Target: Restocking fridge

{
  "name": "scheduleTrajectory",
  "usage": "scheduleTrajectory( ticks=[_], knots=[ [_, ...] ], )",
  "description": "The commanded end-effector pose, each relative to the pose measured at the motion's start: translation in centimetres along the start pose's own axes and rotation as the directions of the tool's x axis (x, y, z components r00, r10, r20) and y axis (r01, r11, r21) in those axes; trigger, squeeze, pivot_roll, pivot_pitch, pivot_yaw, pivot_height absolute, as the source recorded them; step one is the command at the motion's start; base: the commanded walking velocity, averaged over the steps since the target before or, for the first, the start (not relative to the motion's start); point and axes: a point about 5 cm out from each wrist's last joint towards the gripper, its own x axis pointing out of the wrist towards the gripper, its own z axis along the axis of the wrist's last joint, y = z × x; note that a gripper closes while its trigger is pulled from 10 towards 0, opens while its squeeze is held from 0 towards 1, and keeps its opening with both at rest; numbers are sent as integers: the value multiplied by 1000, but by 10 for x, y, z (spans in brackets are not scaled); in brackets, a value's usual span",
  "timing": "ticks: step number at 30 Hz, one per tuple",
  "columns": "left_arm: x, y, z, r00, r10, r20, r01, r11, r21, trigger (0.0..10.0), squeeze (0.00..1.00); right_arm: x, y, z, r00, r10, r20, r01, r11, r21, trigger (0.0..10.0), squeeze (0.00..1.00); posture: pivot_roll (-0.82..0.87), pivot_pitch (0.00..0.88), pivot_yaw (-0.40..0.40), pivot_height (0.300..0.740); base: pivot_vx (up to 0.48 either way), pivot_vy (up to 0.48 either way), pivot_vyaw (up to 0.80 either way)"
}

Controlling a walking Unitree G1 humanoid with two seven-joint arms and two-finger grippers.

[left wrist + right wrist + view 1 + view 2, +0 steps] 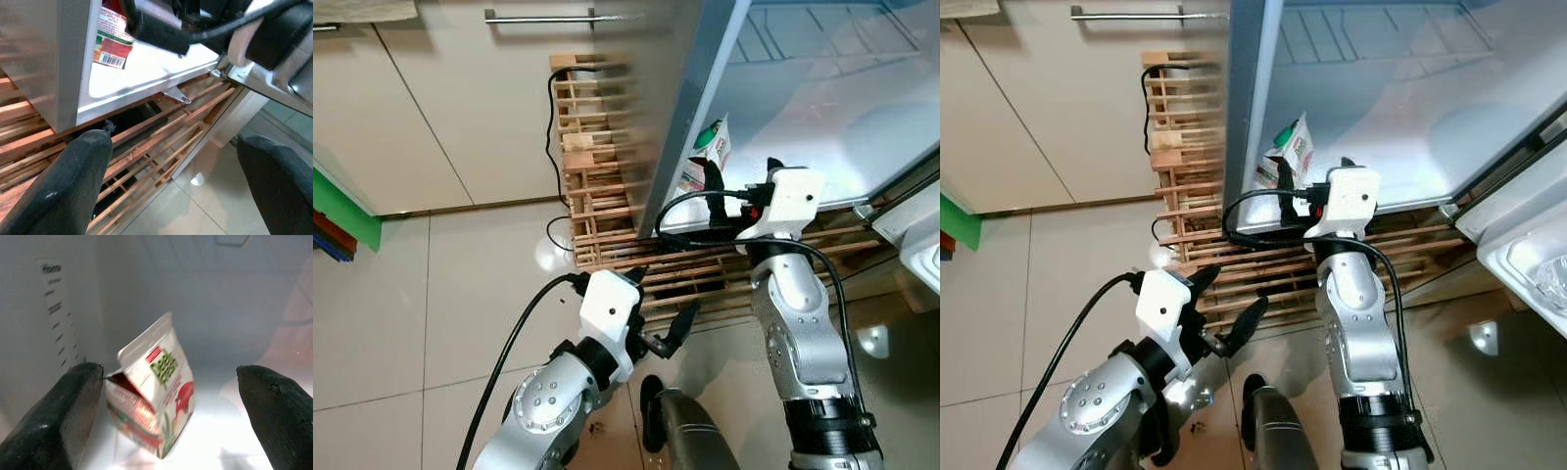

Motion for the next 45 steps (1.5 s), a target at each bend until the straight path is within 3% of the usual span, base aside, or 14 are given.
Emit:
scheduleTrajectory(
  ticks=[1,6,7,9,12,15,20,24,28,45],
  knots=[
    [1,-5,-2,1000,-19,-2,19,1000,-6,10000,0,-7,-5,-4,999,-11,-35,11,1000,-15,10000,0,-104,324,-100,740,0,0,0],
    [1,-5,-2,1000,-18,0,18,1000,-6,10000,0,-11,-10,-5,999,-17,-51,15,1000,-25,10000,0,-102,324,-104,740,0,0,0],
    [0,-5,-2,1000,-15,0,15,1000,-5,10000,0,-21,-12,-5,997,-16,-74,13,999,-35,10000,0,-102,324,-104,740,0,0,0],
    [0,-5,-2,1000,-15,0,15,1000,-5,10000,0,-21,-12,-5,997,-16,-74,13,999,-35,10000,0,-102,324,-104,740,0,0,0],
    [-1,-3,-1,1000,-9,-1,9,1000,-2,10000,0,-47,-15,-8,990,-27,-135,21,999,-48,10000,0,-101,320,-104,740,0,0,0],
    [0,-3,-1,1000,-13,0,13,1000,0,10000,0,-49,-17,-13,987,-46,-155,36,997,-68,10000,0,-105,312,-98,740,0,0,0],
    [2,-4,-2,1000,-19,3,19,1000,-1,10000,0,-34,-31,-25,978,-108,-177,89,989,-115,10000,0,-101,300,-96,740,0,0,0],
    [2,-5,-2,1000,-21,3,21,1000,-1,10000,0,-26,-34,-32,976,-110,-186,80,984,-161,10000,0,-95,294,-97,740,0,0,0],
    [2,-5,-2,1000,-19,5,19,1000,1,10000,0,-7,-34,-38,979,-96,-180,57,975,-213,10000,0,-86,288,-100,740,0,0,0],
    [2,-6,-2,1000,-4,6,4,1000,-4,10000,0,33,12,-49,984,41,-171,-56,995,-82,10000,0,-79,306,-115,740,0,0,0]
  ],
)
